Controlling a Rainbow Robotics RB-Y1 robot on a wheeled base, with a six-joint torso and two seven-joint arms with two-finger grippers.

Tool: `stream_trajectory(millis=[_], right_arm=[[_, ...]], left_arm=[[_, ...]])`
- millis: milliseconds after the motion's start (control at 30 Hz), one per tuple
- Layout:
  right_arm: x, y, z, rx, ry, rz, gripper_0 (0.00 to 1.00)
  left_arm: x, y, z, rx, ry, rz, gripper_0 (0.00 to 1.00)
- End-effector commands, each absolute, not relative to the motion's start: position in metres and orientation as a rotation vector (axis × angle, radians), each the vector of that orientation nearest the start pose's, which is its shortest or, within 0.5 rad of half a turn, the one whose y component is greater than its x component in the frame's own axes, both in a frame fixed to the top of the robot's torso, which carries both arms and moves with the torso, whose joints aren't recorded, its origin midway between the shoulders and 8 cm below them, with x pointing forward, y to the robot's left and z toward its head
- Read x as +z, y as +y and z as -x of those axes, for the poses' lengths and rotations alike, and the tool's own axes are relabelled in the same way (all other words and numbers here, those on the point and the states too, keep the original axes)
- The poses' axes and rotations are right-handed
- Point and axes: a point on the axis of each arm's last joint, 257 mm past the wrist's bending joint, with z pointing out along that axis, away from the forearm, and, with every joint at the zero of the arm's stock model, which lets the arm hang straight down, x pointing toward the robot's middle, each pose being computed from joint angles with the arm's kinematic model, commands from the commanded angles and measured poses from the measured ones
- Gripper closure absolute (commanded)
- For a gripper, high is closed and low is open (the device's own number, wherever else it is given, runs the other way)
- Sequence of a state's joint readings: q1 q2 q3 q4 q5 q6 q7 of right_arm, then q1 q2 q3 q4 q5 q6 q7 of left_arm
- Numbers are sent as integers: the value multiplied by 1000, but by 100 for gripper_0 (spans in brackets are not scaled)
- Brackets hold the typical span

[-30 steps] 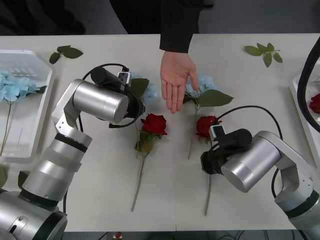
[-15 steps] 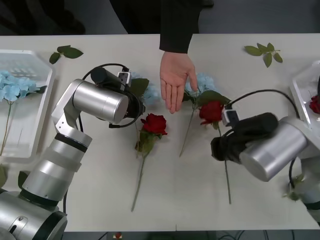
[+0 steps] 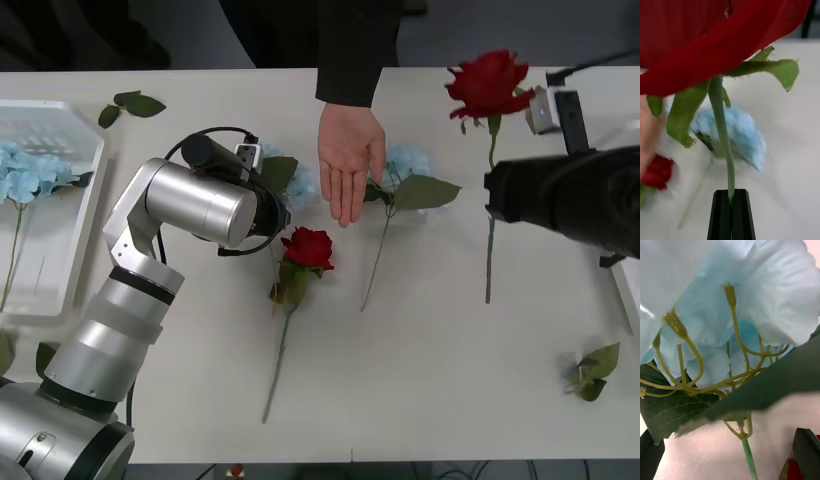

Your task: Place the red flowers into the right box and the blue flowers into the left box. If a person shows an open palm, hand one flower to the person first, then continue sorting.

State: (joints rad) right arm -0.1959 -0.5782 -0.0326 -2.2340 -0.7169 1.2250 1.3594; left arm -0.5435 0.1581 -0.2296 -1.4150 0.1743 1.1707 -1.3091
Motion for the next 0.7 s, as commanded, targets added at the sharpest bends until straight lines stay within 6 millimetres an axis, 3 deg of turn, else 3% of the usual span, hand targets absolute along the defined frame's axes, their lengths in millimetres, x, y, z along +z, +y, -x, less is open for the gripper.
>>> stream_trajectory(millis=[33, 133, 267, 433, 700], right_arm=[[-25, -140, -500, 394, 1790, 438, 100], [26, -110, -516, 456, 1618, 469, 100], [74, -88, -534, 498, 1429, 484, 100], [98, -84, -545, 470, 1308, 504, 100], [118, -79, -530, 571, 1237, 505, 100]], left_arm=[[-266, 110, -579, -139, 2379, -176, 0], [-266, 110, -578, -140, 2381, -176, 0], [-266, 110, -578, -143, 2382, -174, 0], [-266, 111, -579, -139, 2380, -175, 0], [-266, 112, -579, -138, 2382, -175, 0]])
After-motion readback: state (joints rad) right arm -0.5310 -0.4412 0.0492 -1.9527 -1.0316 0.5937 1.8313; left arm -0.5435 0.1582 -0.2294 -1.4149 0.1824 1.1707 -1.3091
